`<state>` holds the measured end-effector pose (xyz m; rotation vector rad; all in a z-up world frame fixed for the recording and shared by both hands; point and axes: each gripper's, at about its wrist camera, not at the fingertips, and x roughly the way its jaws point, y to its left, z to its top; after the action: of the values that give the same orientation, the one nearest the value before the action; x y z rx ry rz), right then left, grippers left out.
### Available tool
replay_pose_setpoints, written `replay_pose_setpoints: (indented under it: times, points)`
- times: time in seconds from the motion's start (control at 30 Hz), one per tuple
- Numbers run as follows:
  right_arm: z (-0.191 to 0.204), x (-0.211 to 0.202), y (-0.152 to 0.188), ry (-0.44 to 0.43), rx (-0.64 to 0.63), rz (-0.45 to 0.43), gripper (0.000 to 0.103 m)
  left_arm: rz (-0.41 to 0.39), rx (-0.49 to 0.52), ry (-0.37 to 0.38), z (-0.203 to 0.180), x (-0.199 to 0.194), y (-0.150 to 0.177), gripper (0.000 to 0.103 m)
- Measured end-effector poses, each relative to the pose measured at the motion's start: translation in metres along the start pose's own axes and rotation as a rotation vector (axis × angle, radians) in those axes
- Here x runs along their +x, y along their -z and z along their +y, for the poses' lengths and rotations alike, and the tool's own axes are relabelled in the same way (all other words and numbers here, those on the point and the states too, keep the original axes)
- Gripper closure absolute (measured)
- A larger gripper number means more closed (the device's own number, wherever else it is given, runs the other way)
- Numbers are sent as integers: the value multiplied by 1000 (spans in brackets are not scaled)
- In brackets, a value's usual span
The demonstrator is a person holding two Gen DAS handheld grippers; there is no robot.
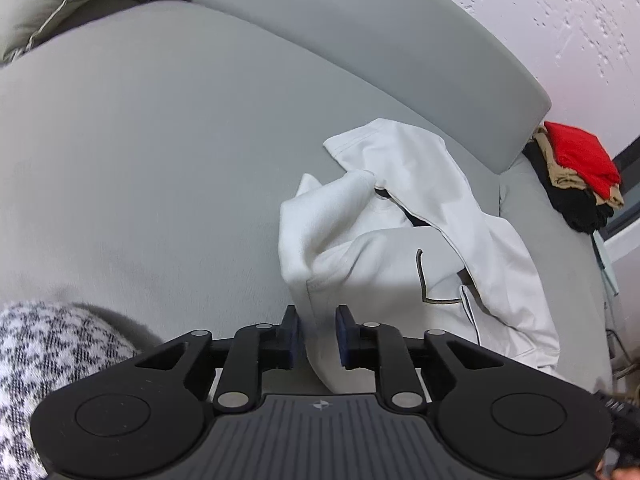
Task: Fold clothes
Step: 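Lift the T-shirt with both tools and shake it out in the air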
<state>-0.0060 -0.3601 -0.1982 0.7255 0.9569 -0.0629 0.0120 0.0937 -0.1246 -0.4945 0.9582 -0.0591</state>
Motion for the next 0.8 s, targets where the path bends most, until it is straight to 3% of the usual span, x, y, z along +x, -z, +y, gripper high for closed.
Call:
replay_pose_setpoints:
  times: [0.17, 0.33, 0.4, 0.43, 0.47, 0.5, 0.7, 0.8]
  points:
    - [15, 13, 6, 93, -133, 10, 71, 25, -56, 28, 9, 6, 4, 81]
    - [15, 27, 7, 87, -180, -8, 71, -12, -94, 101, 15, 12, -1, 75]
    - [14, 27, 5, 62, -160, 1, 74, -22, -83, 132, 15, 16, -4, 75]
    - [12, 25, 5, 44, -150, 9, 88, -23, -76, 148, 15, 18, -5, 76]
    - [11, 23, 5, 26, -138, 17, 96, -15, -79, 161, 15, 20, -5, 85]
    - [10, 21, 4, 12, -125, 26, 100, -7, -82, 174, 16, 22, -6, 103]
    - [8, 11, -3, -98, 40, 125, 100, 59, -39, 204, -6, 5, -21, 102]
    - [26, 12, -18, -197, 144, 169, 101, 61, -47, 203, -40, -2, -60, 102]
